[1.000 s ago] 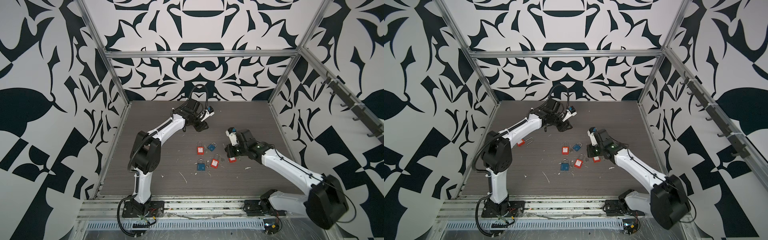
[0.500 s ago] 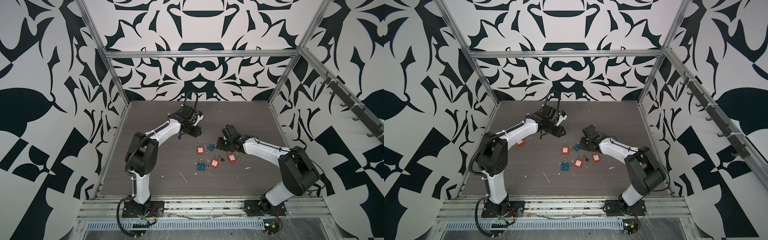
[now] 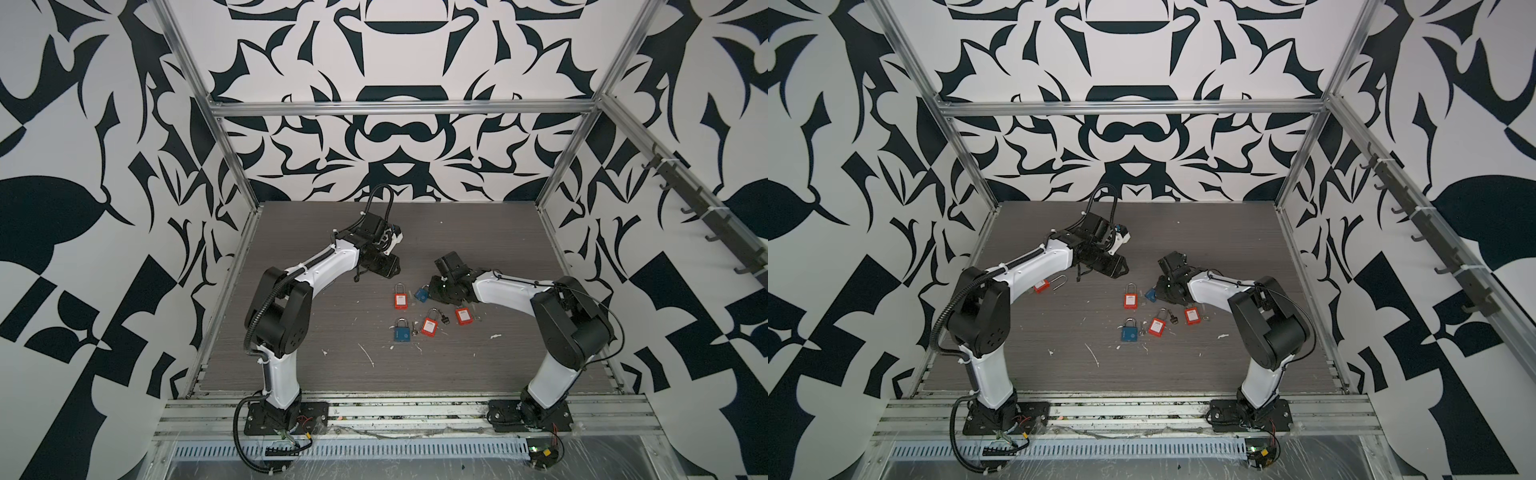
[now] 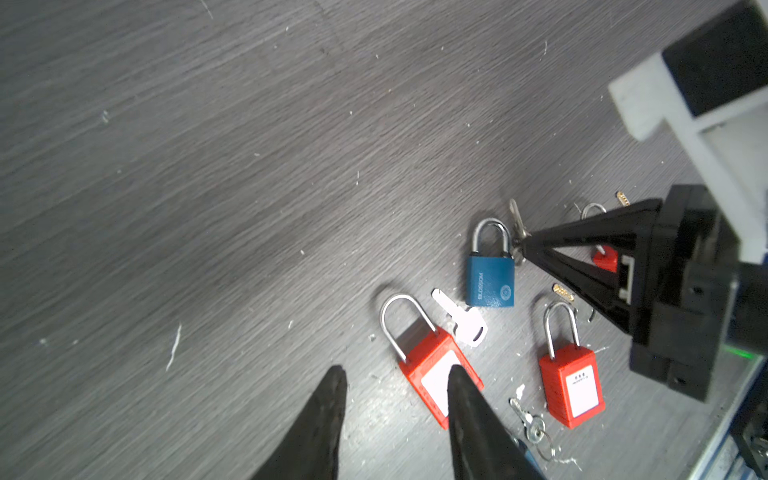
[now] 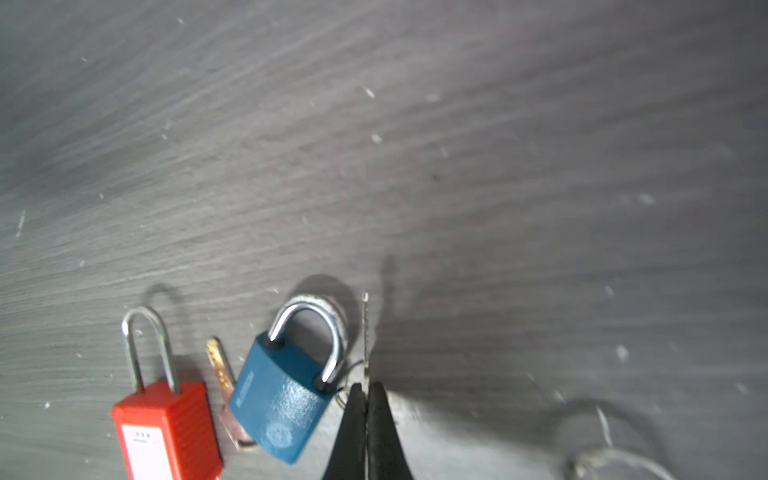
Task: Lock with the key
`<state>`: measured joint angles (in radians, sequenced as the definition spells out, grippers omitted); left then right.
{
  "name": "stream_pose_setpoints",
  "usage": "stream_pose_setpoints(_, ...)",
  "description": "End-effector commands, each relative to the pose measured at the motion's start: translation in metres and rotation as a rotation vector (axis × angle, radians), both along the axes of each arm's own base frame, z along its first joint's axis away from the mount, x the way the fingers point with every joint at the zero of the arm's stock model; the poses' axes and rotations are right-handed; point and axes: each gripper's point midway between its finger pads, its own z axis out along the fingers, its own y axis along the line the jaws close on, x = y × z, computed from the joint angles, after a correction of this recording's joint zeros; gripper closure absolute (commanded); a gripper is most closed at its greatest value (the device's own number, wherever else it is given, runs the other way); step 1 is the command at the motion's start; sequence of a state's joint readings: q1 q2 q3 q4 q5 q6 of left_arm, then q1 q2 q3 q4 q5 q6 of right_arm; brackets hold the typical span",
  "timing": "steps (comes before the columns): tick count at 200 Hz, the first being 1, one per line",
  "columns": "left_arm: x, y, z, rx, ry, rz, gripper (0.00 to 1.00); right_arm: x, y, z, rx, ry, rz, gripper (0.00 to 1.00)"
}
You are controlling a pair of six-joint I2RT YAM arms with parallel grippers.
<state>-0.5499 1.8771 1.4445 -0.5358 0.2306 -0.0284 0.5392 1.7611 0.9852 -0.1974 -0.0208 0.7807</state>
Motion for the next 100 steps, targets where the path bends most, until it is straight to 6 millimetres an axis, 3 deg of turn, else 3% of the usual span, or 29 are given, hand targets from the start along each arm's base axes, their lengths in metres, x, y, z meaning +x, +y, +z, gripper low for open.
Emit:
stream_pose_setpoints(1,-0.009,0.008,0.006,0.007,0.012,0.021,0.57,0.005,0.003,0.000,-0.043,-0.006,0.056,1.00)
stream_pose_setpoints(50,-0.011,0.011,0.009,0.012,0.005,0.028,0.57,0.013,0.011,-0.004,-0.101,0.004,0.176,1.00)
stream_pose_setpoints(100,-0.010,0.012,0.009,0.013,0.001,0.035,0.57,0.007,0.002,0.004,-0.181,-0.022,0.273,1.00)
